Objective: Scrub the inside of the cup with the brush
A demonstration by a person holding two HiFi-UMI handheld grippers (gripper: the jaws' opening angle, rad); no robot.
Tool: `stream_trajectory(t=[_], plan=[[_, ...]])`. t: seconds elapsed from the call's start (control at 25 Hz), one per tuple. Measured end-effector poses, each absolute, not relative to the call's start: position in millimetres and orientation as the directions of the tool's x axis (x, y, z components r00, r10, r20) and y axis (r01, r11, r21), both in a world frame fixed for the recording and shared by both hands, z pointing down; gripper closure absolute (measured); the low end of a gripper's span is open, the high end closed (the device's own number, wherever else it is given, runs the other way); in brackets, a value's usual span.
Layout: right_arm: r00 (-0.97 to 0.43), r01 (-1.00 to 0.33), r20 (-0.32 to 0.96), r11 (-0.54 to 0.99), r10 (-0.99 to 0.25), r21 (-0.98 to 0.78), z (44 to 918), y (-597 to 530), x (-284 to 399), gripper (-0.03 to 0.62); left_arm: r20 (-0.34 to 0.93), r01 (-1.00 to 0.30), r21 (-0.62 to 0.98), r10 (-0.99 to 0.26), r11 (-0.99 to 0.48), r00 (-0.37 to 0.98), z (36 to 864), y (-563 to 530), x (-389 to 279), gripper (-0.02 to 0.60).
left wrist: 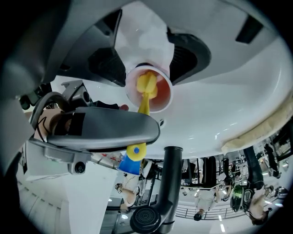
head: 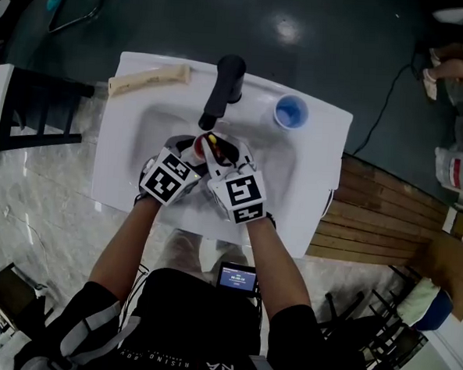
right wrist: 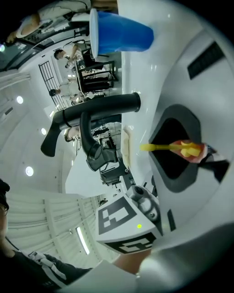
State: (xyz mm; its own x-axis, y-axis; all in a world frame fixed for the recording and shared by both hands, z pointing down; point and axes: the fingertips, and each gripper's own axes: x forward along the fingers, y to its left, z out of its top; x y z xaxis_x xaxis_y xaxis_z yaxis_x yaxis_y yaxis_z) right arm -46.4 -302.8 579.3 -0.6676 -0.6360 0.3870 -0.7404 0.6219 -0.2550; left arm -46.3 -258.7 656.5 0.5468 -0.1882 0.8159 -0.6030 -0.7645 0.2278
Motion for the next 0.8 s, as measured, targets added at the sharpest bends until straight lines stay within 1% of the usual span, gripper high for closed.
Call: stream_trajectory(t=[0.32, 0.8], plan=[[-0.658, -0.751, 0.363, 0.609, -0.660, -0.253, 571, -313, -47, 0.554, 0.817, -0.587, 0.244, -0.163, -0.772, 0.553, 657, -251, -40, 0.275], [-0.641, -0.761, 0.394, 0.611, -0.659, -0.218, 576, -311, -34, 0.554, 0.817, -0.599, 0.229, -0.183, -0.767, 0.547, 654, -254, -48, 0.275]])
